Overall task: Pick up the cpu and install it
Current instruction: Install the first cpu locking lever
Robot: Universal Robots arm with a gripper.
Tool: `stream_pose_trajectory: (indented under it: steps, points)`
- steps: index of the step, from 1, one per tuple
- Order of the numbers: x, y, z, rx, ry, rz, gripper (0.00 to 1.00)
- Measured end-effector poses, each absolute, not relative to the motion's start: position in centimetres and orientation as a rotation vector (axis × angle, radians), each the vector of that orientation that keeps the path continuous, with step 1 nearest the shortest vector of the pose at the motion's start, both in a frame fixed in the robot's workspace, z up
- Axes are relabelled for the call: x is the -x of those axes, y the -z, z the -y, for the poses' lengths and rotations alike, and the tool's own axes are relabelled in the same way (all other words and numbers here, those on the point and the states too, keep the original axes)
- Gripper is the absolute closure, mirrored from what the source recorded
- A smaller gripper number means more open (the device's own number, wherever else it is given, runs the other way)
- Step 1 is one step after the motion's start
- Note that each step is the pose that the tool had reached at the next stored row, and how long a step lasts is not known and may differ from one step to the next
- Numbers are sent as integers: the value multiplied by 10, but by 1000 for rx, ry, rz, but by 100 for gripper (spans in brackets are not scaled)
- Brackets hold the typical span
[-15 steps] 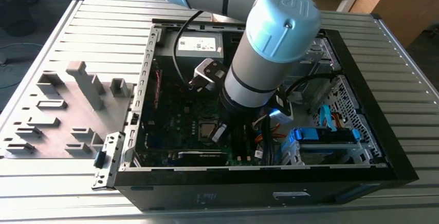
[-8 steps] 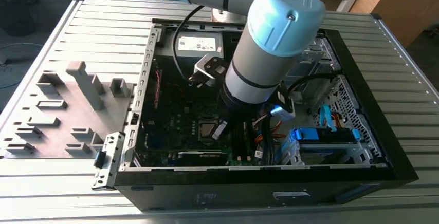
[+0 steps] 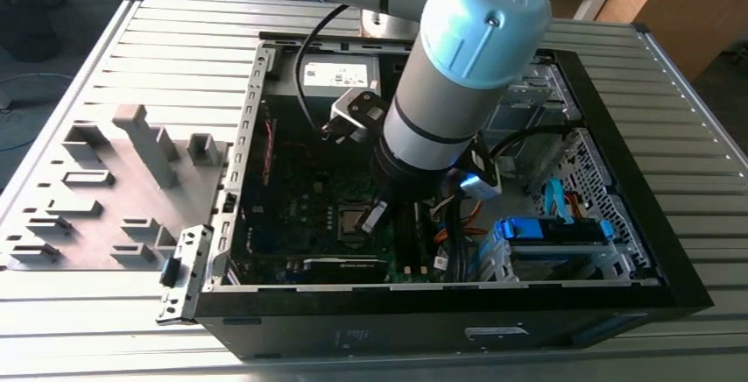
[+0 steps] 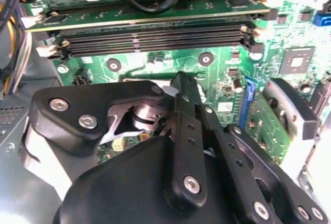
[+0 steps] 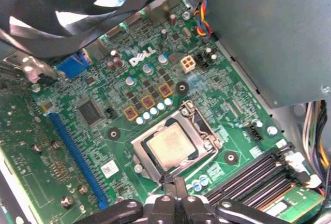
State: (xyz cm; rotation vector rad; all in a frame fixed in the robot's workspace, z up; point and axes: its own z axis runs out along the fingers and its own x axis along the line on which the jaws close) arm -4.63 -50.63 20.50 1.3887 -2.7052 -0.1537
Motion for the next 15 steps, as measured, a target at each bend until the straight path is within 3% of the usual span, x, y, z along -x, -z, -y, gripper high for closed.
stream_pose_trajectory:
  steps: [15]
  points:
    - [47,-205,499,-1400,168,2723,89]
